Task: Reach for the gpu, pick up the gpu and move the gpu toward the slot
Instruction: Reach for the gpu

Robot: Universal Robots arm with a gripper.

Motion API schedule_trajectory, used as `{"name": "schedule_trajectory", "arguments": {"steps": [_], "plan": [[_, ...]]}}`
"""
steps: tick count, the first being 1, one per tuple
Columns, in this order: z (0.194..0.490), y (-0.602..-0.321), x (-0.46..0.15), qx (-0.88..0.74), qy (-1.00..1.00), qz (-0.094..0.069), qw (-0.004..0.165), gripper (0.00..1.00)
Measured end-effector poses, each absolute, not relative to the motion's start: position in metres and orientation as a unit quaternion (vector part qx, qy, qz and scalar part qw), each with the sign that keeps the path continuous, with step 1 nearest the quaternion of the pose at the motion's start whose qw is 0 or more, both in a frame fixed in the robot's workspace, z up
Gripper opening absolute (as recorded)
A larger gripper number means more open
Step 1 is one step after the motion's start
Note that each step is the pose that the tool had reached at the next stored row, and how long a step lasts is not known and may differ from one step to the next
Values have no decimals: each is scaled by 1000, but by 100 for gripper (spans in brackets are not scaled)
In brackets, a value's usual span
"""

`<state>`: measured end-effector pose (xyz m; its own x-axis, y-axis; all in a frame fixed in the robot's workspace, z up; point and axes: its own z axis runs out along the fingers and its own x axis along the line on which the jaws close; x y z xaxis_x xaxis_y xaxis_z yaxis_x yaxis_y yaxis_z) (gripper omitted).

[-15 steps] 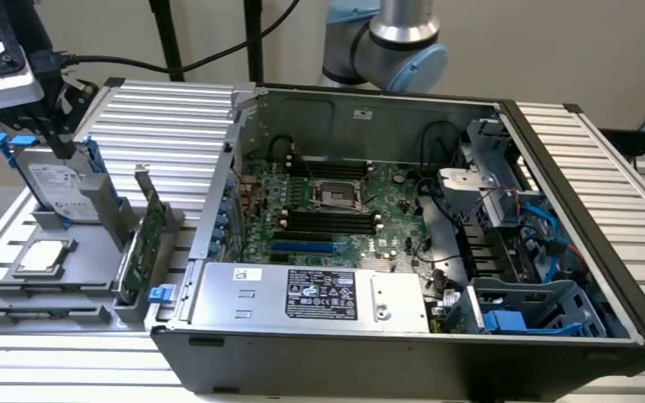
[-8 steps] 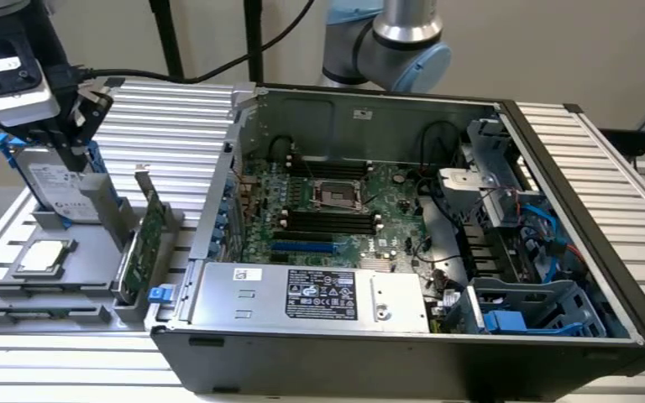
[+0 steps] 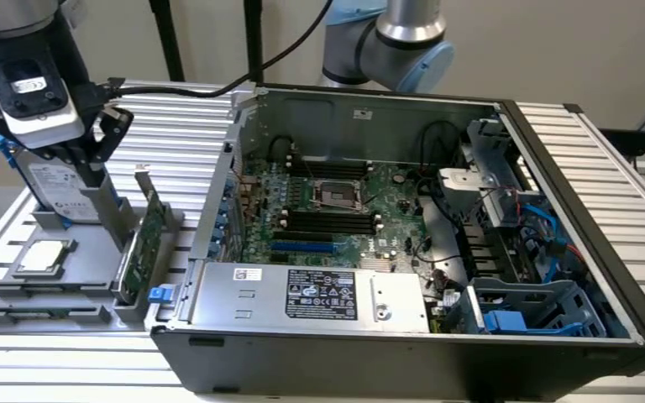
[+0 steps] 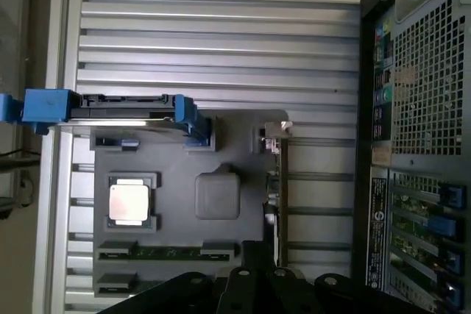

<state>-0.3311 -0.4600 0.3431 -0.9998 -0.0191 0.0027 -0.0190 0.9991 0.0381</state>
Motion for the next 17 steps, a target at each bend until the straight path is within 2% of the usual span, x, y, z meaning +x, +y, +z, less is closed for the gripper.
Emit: {"name": "schedule_trajectory", "arguments": {"steps": [8,17], "plan": [[335,-478,-319,10,-1000,-19,1,11],[334,-480,-314,10,-1000,-19,2,11]]}}
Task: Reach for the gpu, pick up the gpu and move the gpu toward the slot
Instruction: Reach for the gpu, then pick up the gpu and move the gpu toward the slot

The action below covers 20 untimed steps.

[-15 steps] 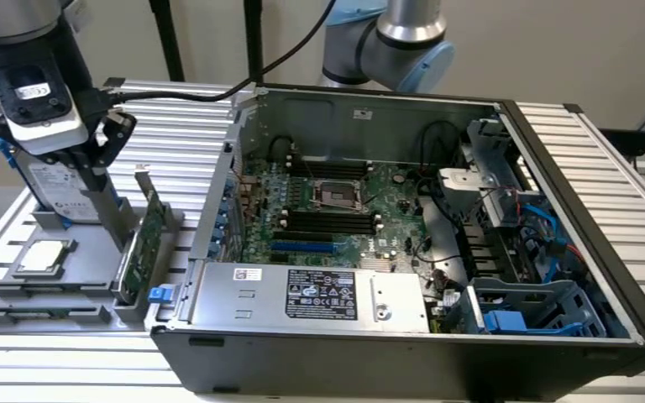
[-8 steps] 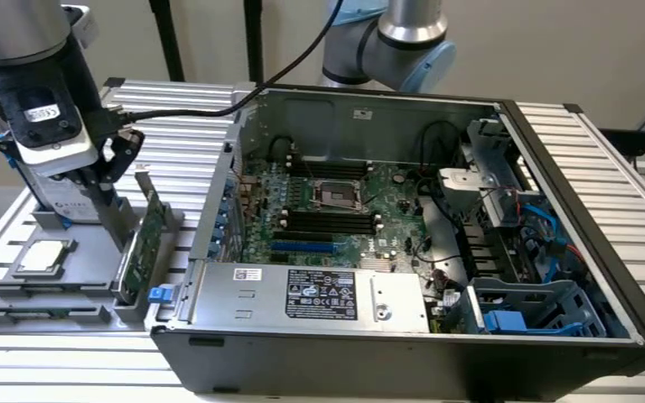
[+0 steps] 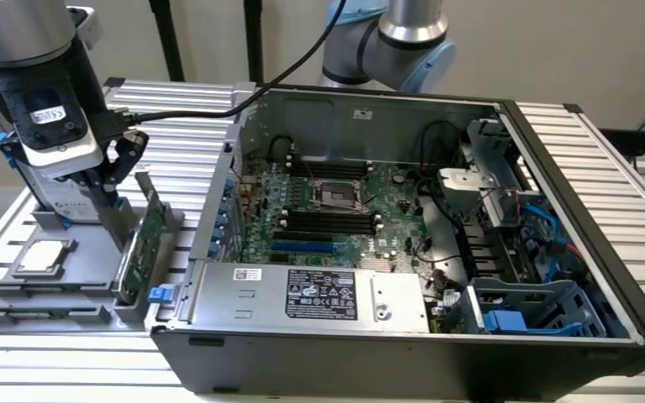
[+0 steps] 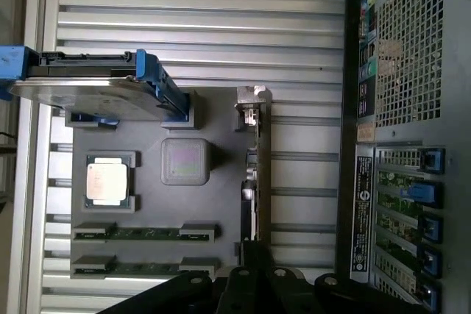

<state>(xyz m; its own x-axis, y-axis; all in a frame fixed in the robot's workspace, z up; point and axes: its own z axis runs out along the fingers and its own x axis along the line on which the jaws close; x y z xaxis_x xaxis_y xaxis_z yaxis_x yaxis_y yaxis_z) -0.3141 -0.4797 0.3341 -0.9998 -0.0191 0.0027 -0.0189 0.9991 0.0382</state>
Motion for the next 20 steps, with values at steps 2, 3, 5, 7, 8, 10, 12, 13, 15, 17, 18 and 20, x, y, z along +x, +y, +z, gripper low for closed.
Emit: {"name": "schedule_trajectory", "arguments": {"steps": [2,3,5,7,8,10,12,13,15,17,18,20], "plan": [[334,-480,-314,10,-1000,-19,2,11],[334,-480,-314,10,-1000,-19,2,11],[334,-480,-314,10,-1000,-19,2,11],[334,-480,-314,10,-1000,-19,2,11],[334,-480,-314,10,-1000,-19,2,11],[334,-480,-314,10,-1000,-19,2,12],[334,-480,-314,10,-1000,-19,2,18],[334,-480,-314,10,-1000,-19,2,24],[334,-480,-314,10,-1000,-19,2,30],[334,-480,-314,10,-1000,-19,1,36],[334,-480,-314,10,-1000,-19,1,42],[331,-480,-314,10,-1000,-19,0,42]]}}
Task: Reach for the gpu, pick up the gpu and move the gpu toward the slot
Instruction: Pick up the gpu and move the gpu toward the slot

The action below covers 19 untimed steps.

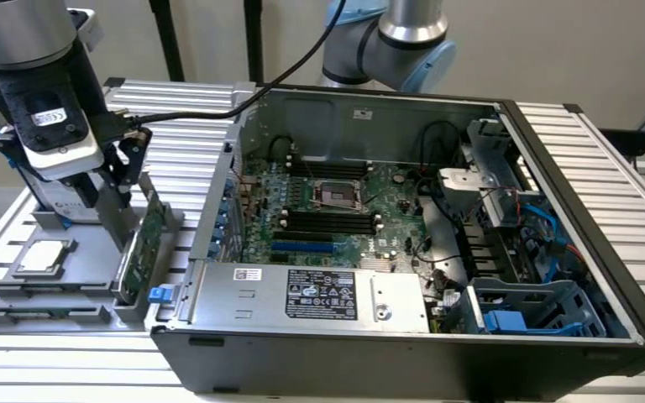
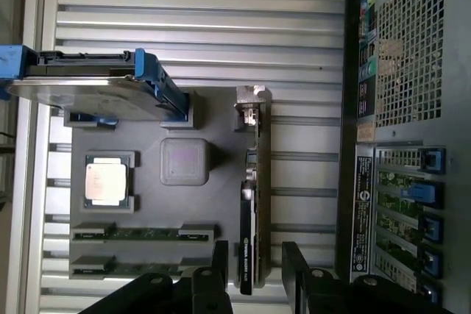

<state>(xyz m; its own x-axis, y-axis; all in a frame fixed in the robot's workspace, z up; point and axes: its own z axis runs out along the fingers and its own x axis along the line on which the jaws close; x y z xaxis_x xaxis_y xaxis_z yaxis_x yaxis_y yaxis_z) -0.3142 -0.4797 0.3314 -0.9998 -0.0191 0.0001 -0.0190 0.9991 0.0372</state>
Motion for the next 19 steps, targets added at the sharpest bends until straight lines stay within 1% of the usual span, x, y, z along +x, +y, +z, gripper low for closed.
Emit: {"name": "schedule_trajectory", "arguments": {"steps": [9,10,12,13,19], "plan": [[315,-480,-315,10,-1000,-18,-1,42],[313,-480,-315,10,-1000,-18,-1,44],[310,-480,-315,10,-1000,-18,-1,44],[308,-480,-315,10,-1000,-18,-1,50],[297,-480,-315,10,-1000,-18,-1,50]]}}
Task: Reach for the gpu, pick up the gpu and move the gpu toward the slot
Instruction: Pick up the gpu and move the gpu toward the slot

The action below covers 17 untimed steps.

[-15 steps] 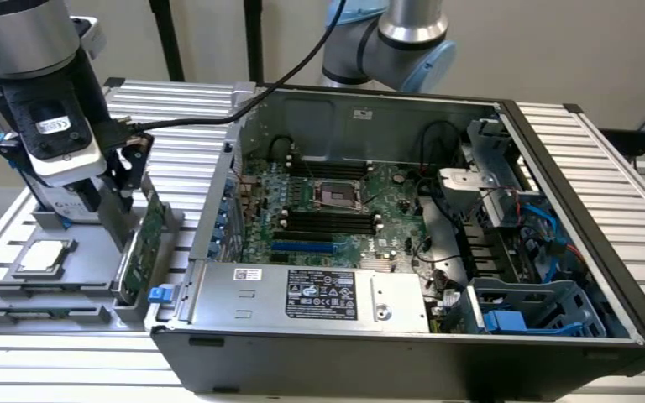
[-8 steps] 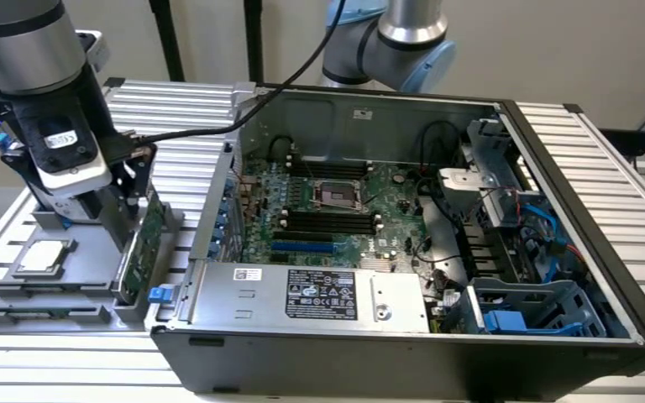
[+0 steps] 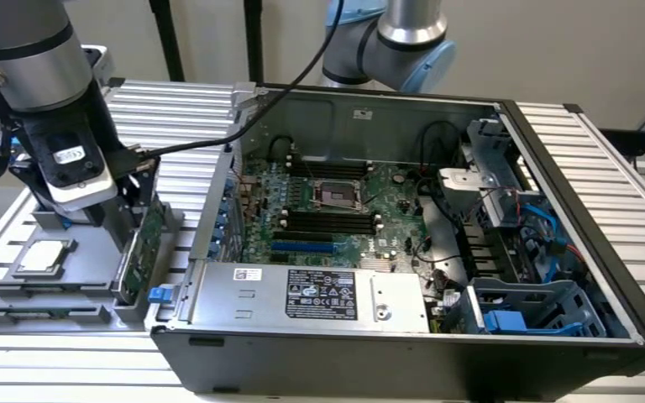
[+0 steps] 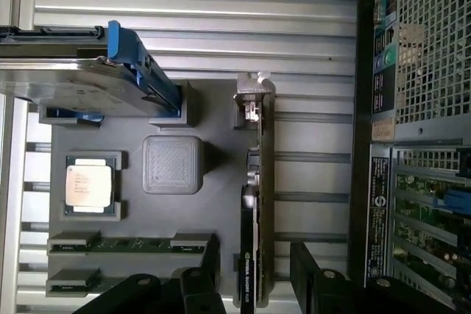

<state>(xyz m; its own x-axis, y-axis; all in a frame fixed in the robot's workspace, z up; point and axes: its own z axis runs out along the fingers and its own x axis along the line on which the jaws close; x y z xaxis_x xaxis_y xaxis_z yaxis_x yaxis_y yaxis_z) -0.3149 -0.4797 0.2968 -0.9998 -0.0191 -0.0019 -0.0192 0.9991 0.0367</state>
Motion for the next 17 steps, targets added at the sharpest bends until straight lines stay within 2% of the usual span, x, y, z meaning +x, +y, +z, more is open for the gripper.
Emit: {"name": "schedule_trajectory", "arguments": {"steps": [17], "plan": [[266,-476,-316,-10,1000,18,1,50]]}}
